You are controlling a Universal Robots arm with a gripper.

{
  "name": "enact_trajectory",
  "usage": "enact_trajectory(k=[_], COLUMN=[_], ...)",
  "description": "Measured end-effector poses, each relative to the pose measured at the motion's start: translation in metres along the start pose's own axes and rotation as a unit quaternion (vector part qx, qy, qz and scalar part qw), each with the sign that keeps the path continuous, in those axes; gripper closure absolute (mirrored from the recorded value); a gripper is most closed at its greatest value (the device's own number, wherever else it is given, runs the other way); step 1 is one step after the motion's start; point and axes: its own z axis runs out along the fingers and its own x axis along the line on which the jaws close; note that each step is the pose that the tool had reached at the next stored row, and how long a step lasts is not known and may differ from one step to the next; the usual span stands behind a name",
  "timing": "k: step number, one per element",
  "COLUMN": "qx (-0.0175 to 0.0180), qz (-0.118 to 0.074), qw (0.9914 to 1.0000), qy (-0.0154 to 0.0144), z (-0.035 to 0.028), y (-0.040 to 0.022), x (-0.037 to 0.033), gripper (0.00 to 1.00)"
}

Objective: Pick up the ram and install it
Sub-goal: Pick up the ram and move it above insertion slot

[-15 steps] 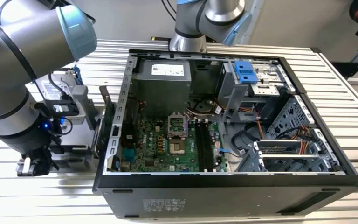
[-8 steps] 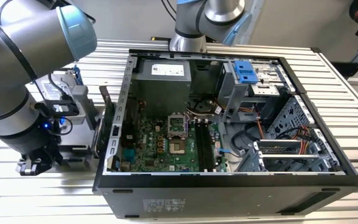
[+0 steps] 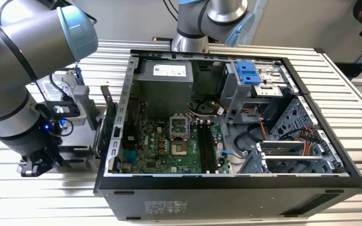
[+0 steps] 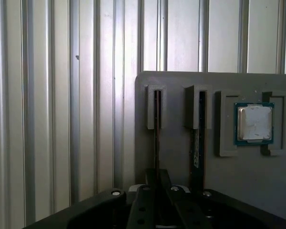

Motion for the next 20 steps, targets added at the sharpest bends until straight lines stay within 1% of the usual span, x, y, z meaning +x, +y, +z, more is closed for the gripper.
enact_trajectory(k=[12,15,20], qx=[0.0000,0.0000,0.0001], qz=[0.000,0.000,0.000], qw=[1.00000,1.00000,1.00000], qy=[0.0000,0.0000,0.0000], z=[0.0003,-0.0030,-0.0036], y=[0.0000,0.0002,0.0003], x=[0.0000,-0.0002,-0.0003], gripper=[1.00,1.00,1.00])
